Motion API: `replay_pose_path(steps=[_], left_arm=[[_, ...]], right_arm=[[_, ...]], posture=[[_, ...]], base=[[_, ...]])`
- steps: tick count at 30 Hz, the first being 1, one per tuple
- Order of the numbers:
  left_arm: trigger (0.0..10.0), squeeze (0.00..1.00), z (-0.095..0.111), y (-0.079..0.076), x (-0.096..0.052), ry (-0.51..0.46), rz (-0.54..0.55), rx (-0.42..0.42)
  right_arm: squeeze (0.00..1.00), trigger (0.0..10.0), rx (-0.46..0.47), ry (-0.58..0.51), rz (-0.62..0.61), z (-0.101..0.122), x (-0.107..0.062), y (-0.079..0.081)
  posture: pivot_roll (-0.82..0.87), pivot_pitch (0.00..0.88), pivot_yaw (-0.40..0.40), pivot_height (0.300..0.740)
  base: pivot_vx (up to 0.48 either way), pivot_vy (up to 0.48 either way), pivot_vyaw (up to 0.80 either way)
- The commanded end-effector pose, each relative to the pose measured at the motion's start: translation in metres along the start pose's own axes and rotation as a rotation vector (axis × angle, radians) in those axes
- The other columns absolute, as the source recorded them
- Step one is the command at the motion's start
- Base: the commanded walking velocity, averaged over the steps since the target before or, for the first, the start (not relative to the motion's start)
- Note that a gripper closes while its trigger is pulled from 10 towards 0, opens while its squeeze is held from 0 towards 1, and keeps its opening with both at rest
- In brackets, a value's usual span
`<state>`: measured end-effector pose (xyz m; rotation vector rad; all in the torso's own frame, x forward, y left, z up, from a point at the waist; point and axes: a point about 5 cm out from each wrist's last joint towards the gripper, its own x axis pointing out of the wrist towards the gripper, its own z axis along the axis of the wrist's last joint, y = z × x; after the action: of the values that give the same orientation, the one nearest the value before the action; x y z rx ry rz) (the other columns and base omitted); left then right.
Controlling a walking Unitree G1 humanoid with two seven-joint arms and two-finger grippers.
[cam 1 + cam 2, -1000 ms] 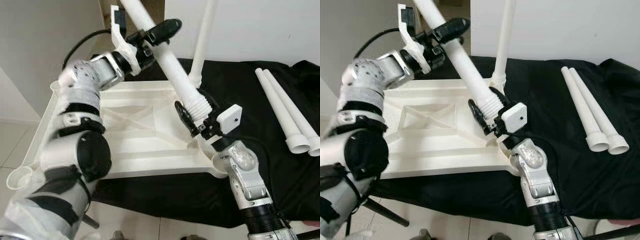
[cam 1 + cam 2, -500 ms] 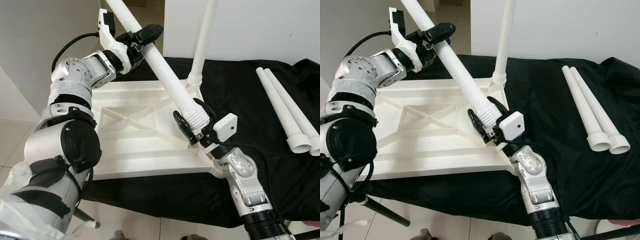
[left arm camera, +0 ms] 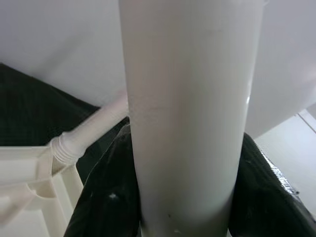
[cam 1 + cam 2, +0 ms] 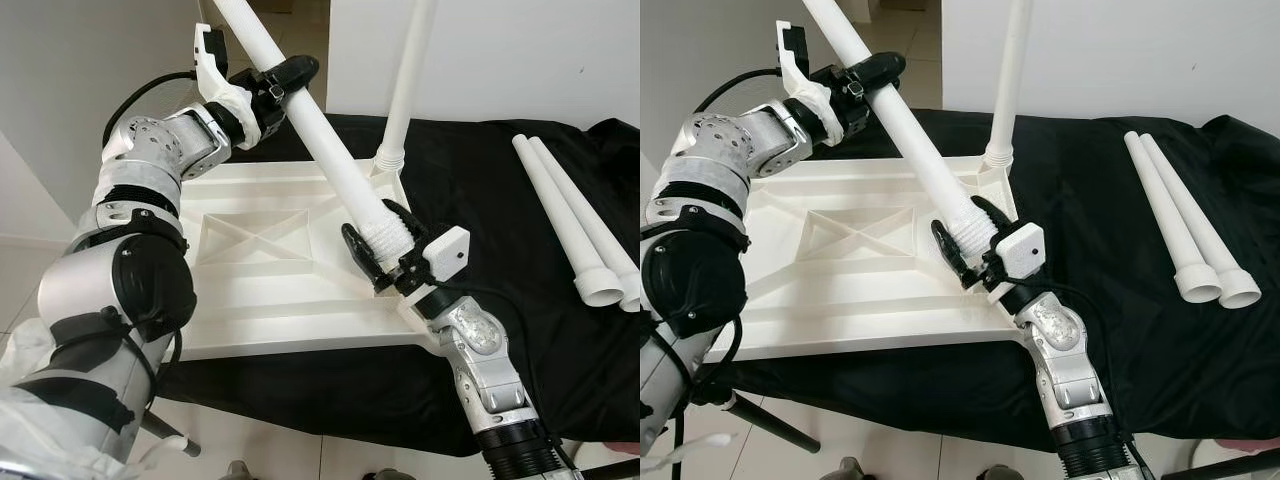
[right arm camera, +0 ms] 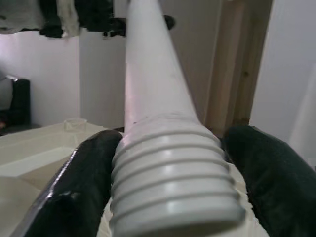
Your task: Building children table
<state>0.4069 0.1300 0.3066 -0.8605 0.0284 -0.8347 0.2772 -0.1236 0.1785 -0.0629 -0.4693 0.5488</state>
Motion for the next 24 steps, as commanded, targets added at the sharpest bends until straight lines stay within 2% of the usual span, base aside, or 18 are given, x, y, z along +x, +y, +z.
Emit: replay_pose_path(steps=[1, 3, 6, 8, 9, 10, 12, 13, 14, 22, 24], left_arm=[[10.0, 0.00, 0.009, -0.007, 0.002, -0.010, -0.009, 0.045], [10.0, 0.00, 0.013, -0.011, 0.004, -0.017, -0.012, 0.075], [10.0, 0.00, 0.023, -0.017, 0.004, -0.031, 0.006, 0.216], [10.0, 0.00, 0.023, -0.017, 0.004, -0.031, 0.006, 0.216], [10.0, 0.00, 0.024, -0.016, 0.004, -0.032, 0.020, 0.241], [10.0, 0.00, 0.026, -0.015, 0.004, -0.045, 0.050, 0.303], [10.0, 0.00, 0.026, -0.015, 0.004, -0.045, 0.050, 0.303], [10.0, 0.00, 0.026, -0.013, 0.003, -0.056, 0.079, 0.353], [10.0, 0.00, 0.026, -0.009, 0.002, -0.072, 0.116, 0.376], [10.0, 0.00, 0.030, -0.003, -0.001, -0.139, 0.185, 0.414], [10.0, 0.00, 0.030, -0.004, 0.000, -0.152, 0.191, 0.423]], right_arm=[[1.00, 10.0, 0.025, 0.010, -0.023, -0.002, -0.001, -0.002], [1.00, 10.0, 0.041, 0.014, -0.044, -0.002, -0.002, -0.005], [1.00, 10.0, 0.090, 0.055, -0.087, -0.005, -0.006, -0.011], [1.00, 10.0, 0.090, 0.055, -0.087, -0.005, -0.006, -0.011], [1.00, 10.0, 0.096, 0.065, -0.099, -0.006, -0.006, -0.013], [1.00, 10.0, 0.106, 0.081, -0.107, -0.007, -0.007, -0.015], [1.00, 10.0, 0.106, 0.081, -0.107, -0.007, -0.007, -0.015], [0.37, 10.0, 0.109, 0.099, -0.104, -0.009, -0.008, -0.016], [0.00, 10.0, 0.122, 0.120, -0.104, -0.011, -0.009, -0.017], [0.00, 10.0, 0.130, 0.205, -0.132, -0.020, -0.008, -0.017], [0.00, 10.0, 0.103, 0.224, -0.154, -0.022, -0.006, -0.017]], posture=[[-0.12, 0.000, 0.054, 0.740], [-0.11, 0.000, 0.042, 0.740], [-0.11, 0.000, 0.037, 0.740], [-0.11, 0.000, 0.037, 0.740], [-0.11, 0.000, 0.036, 0.740], [-0.11, 0.000, 0.033, 0.740], [-0.11, 0.000, 0.033, 0.740], [-0.11, 0.000, 0.028, 0.740], [-0.11, 0.000, 0.024, 0.740], [-0.11, 0.000, 0.016, 0.740], [-0.11, 0.000, 0.017, 0.740]], base=[[0.000, 0.000, 0.00], [0.000, 0.000, 0.00], [0.000, 0.000, 0.00], [0.000, 0.000, 0.00], [0.000, 0.000, 0.00], [0.000, 0.000, 0.00], [0.000, 0.000, 0.00], [0.000, 0.000, 0.00], [0.000, 0.000, 0.00], [0.000, 0.000, 0.00], [0.000, 0.000, 0.00]])
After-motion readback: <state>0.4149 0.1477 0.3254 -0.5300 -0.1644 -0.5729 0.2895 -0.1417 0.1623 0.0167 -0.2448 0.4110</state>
